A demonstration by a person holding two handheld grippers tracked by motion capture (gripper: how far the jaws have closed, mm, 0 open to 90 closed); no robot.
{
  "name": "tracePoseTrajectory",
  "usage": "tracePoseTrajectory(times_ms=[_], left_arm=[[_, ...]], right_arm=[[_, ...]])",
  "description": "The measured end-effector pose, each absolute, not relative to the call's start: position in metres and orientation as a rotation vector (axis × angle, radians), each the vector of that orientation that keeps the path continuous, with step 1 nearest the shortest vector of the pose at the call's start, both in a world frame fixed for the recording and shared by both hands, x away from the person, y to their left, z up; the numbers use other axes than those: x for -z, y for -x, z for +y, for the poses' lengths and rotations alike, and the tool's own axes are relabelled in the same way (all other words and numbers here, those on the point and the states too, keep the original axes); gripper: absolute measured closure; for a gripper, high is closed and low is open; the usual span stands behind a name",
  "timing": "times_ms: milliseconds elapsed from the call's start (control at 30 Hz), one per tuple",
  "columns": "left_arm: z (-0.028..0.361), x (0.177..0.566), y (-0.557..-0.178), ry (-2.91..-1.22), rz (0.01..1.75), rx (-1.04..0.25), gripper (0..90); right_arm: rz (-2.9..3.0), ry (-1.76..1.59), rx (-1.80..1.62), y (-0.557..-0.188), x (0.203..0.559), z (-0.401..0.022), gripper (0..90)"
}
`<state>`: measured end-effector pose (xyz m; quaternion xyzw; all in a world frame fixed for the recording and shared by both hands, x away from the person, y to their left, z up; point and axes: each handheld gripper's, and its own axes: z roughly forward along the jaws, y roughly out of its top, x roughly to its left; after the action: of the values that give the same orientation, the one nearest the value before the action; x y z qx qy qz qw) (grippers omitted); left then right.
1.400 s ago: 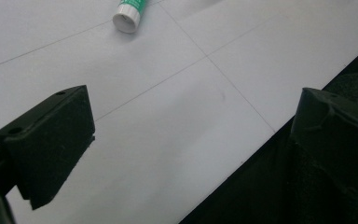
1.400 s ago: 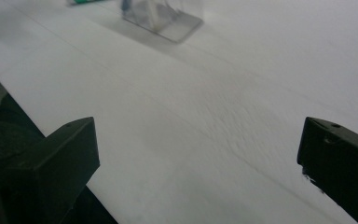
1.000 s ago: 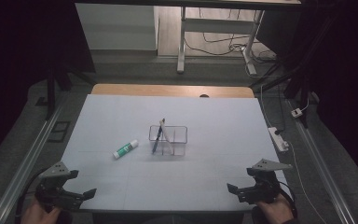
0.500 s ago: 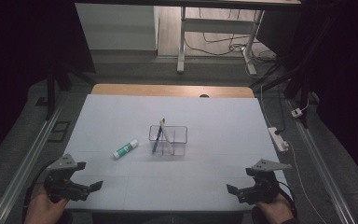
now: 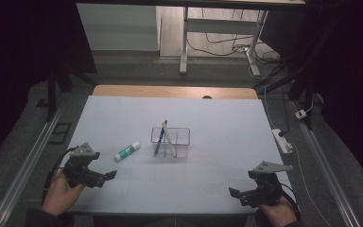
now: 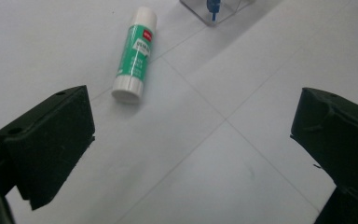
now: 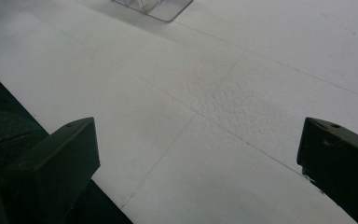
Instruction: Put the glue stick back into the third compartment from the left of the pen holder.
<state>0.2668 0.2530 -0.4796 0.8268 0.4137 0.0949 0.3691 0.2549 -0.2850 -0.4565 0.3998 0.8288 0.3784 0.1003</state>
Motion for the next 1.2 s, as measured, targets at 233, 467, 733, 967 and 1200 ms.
tracePoseTrajectory(times_ms=[233,467,733,967,1200], left_arm=[[0.243,0.481,-0.291,-2.159,1.071,-0.247,0.0],[0.234,0.483,-0.315,-2.198,1.094,-0.255,0.0],[0.224,0.487,-0.343,-2.243,1.079,-0.216,0.0],[0.212,0.495,-0.370,-2.299,1.062,-0.183,0.0],[0.199,0.503,-0.392,-2.390,1.058,-0.177,0.0]], right_arm=[[2.467,-1.171,-1.105,-0.255,0.457,-0.283,0.0],[2.474,-1.176,-1.106,-0.256,0.457,-0.284,0.0],[2.484,-1.177,-1.106,-0.256,0.458,-0.284,0.0],[2.490,-1.178,-1.107,-0.257,0.458,-0.284,0.0],[2.494,-1.179,-1.107,-0.257,0.458,-0.284,0.0]])
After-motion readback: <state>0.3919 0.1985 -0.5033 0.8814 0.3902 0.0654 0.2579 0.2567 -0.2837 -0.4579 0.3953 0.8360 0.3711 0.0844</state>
